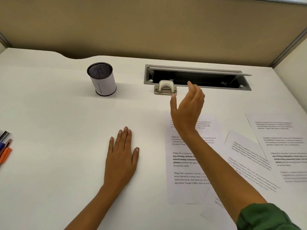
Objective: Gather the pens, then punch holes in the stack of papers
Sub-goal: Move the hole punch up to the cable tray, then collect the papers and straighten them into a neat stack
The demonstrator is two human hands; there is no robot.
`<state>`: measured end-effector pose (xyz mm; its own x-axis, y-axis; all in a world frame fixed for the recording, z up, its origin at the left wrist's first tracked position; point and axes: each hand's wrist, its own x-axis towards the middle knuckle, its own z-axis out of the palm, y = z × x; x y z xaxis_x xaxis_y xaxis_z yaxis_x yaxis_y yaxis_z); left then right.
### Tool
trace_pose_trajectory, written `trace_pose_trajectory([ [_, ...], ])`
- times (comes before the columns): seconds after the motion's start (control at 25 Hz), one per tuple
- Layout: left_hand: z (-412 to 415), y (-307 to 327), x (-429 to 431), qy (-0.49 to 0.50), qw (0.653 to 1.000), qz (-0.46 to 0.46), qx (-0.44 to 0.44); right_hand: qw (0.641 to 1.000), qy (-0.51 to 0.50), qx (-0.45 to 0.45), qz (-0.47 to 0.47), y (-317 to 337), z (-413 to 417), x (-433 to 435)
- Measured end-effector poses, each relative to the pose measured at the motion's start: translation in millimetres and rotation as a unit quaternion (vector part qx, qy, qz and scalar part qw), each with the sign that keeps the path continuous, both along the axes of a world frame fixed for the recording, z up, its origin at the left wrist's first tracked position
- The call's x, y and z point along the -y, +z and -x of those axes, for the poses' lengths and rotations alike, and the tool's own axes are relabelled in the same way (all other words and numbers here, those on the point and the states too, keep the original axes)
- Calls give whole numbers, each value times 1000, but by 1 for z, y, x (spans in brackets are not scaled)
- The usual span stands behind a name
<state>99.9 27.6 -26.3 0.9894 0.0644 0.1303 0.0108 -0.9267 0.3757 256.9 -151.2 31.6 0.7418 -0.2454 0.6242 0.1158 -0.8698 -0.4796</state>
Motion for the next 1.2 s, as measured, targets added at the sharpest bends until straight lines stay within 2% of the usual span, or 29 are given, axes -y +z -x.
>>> trace_pose_trajectory([
  [0.16, 7, 11, 15, -12, 987, 158, 39, 999, 35, 11, 6, 2, 70, 45],
  [0.24, 15, 16, 37, -33, 981, 189, 43, 999, 41, -18, -9, -4, 107, 68],
  [0.4, 34, 20, 88, -116, 981, 150, 29, 997, -2, -77, 0, -19, 175, 123],
  [0.56, 41, 9, 106, -120, 989, 88, 8, 980, -82, -180, -39, -35, 211, 161],
  [0.64, 44, 6, 108, -121, 990, 65, 12, 970, -84, -216, -74, -42, 223, 170],
  [0.8, 46, 5, 108, -124, 990, 56, 19, 962, -43, -259, -81, -51, 227, 163],
  [1.2, 47, 3, 109, -134, 991, 11, 21, 956, 133, -261, -27, -42, 192, 103],
])
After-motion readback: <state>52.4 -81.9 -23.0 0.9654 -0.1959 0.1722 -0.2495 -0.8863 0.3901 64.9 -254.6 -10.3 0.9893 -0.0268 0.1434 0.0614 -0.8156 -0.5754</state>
